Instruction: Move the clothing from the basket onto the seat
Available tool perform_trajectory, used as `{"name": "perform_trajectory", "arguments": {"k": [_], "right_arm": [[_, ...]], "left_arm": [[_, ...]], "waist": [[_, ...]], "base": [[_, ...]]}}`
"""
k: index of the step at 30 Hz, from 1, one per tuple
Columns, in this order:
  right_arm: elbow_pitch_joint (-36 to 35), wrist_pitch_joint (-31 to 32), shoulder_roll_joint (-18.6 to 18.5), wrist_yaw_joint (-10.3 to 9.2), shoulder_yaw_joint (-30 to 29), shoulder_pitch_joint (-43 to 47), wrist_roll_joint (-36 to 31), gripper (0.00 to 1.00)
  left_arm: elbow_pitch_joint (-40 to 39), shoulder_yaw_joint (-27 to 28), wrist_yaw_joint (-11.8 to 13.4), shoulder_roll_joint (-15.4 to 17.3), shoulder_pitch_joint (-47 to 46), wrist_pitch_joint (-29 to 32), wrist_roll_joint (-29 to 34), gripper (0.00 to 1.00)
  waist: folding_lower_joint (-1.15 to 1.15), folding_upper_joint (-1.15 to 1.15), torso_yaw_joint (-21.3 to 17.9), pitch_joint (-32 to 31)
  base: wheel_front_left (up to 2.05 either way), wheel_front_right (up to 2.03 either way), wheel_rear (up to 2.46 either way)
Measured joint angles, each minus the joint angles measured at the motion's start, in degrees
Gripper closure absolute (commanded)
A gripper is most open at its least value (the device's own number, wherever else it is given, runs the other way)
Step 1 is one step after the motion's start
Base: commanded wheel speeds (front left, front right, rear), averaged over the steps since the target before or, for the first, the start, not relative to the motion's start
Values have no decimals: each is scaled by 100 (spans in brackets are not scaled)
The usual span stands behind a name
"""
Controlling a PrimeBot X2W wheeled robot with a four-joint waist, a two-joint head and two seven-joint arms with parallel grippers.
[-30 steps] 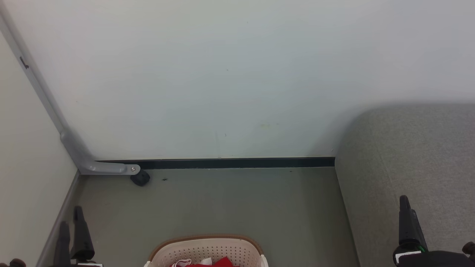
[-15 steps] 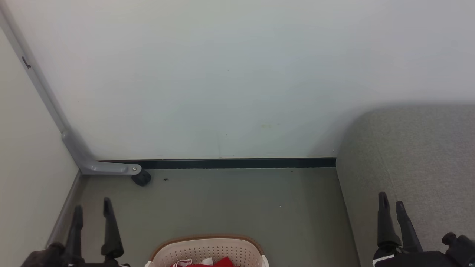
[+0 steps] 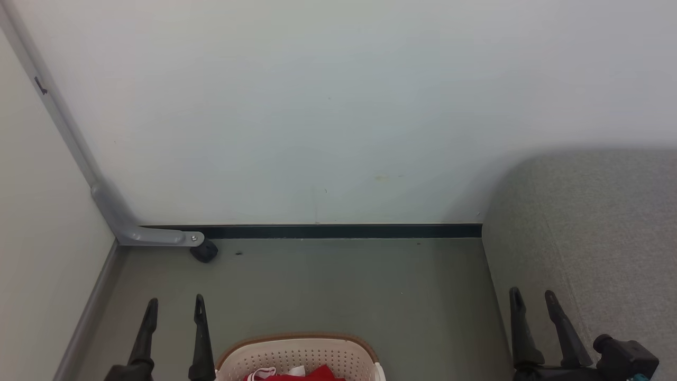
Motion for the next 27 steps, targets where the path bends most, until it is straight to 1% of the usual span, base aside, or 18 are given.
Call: {"name": "perform_trajectory", "arguments": {"k": [3,9,12,13,16,27], "right_arm": [[108,-59,1,-8,29,1,-264,0],[436,-164,-14,-147,137,2,-899,0],[550,-215,-12,-167,158,1,-1162,0],[591,-218,-11,-208,157,1,-1200,0],[683,-218,-9,-252,147,-3,-1226,0],[865,-218,16,-257,90,-133,-1225,0]], "left_arm": [[104,-97,42,-2,22,-52,103,0],[370,-149,148,-4,82,-151,488,0],[502,-180,180,-4,82,-205,678,0],[543,-192,196,-9,82,-205,697,0],[646,-249,196,-7,81,-204,695,0],[775,-258,196,-9,61,-204,653,0]], "waist": [[0,0,4,6],[0,0,-2,18],[0,0,-11,24],[0,0,-15,25],[0,0,-26,30],[0,0,-53,26]], "base": [[0,0,0],[0,0,0],[0,0,0],[0,0,0],[0,0,0],[0,0,0]]}}
